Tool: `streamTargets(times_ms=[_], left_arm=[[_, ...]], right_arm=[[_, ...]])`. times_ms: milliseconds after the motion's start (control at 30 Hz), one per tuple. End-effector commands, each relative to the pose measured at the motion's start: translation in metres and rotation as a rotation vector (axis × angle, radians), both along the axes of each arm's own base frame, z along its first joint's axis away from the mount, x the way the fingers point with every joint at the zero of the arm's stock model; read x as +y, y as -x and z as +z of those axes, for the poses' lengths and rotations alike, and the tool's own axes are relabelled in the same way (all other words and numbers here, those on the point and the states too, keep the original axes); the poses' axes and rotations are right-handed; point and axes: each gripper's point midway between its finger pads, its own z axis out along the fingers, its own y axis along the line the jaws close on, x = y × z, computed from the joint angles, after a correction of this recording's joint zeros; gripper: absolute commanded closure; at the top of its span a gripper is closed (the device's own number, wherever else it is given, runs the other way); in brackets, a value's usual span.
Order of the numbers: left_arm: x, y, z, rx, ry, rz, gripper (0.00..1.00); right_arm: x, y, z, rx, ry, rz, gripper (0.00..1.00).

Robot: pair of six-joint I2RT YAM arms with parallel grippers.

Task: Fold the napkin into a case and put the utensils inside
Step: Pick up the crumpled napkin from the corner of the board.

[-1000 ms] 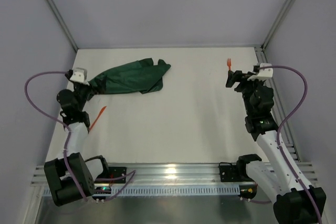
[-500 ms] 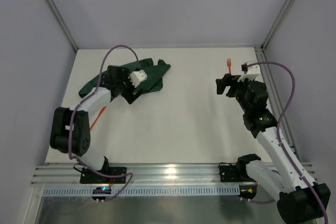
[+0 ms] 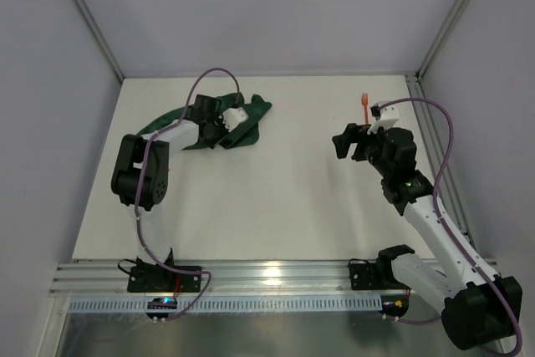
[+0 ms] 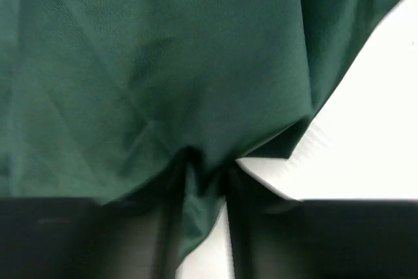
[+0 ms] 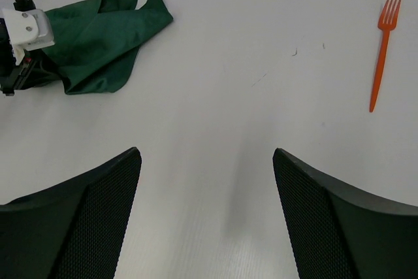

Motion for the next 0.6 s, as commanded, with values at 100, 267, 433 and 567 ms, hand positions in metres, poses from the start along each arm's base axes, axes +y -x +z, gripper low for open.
streamTargets(times_ms=[100,267,433,567], left_arm=[[-0.008,-0.001,0.005,0.040,0.022,-0.018,1.00],[-0.034,0.020,0.084,0.018,0.183,-0.028,1.00],[-0.058,0.083,0.184,0.001,0.328,-0.094,1.00],[-0.073,0.146,0.261,-0.062,0.414,-0.204,1.00]], right_arm=[[0.017,-0.004,0.009,-0.013,-0.034,0.060,0.16],[0.027,0.001,0.018,-0.007,-0.013,0.098,0.21],[0.039,0.014,0.040,-0.028,-0.004,0.150,0.21],[0.042,0.029,0.070,-0.072,-0.028,0.186,0.21]])
